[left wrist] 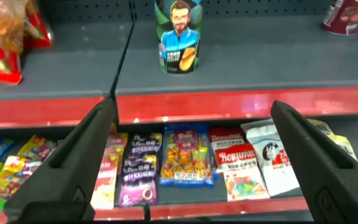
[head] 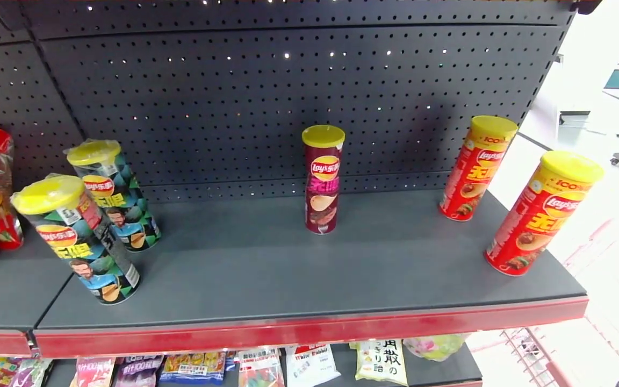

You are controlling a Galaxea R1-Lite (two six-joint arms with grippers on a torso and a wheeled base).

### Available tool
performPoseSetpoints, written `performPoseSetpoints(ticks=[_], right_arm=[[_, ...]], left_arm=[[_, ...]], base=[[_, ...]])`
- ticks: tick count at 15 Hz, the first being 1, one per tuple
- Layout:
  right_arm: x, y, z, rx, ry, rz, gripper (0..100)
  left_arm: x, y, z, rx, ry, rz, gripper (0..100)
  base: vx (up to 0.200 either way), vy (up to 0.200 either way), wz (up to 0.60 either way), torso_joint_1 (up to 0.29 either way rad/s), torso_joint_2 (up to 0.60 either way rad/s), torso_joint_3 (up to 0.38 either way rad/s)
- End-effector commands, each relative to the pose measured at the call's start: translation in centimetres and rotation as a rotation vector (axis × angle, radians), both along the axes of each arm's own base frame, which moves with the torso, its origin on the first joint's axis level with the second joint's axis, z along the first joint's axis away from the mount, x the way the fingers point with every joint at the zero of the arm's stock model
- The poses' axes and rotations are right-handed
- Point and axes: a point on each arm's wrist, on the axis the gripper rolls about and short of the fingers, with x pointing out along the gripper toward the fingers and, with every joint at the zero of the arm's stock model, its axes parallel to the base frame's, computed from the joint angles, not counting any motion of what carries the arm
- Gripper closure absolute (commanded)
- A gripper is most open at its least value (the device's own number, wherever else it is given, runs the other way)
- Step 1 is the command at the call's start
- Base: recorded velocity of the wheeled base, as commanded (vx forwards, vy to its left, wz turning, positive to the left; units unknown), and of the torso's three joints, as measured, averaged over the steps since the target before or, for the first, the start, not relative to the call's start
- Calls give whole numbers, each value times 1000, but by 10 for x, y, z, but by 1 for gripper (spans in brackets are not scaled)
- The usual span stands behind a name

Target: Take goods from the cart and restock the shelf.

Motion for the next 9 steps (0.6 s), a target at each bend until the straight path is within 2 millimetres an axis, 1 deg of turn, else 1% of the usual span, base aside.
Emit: performPoseSetpoints(ticks=[1,6,7,8,9], right_arm=[[0,0,0,1,2,11,100],[2,2,1,14,3,103,100],[1,4,1,34,-2,189,100],[1,4,1,34,-2,189,100],[0,5,0,38,-5,216,100]], left_arm=[[0,0,0,-1,1,1,0],[0,0,0,-1,1,1,0],[1,0,0,5,11,-3,0],[1,0,0,5,11,-3,0],[0,-1,1,51,1,-57,0]], base=[[0,0,0,0,0,0],[0,0,0,0,0,0],[0,0,0,0,0,0],[0,0,0,0,0,0],[0,0,0,0,0,0]])
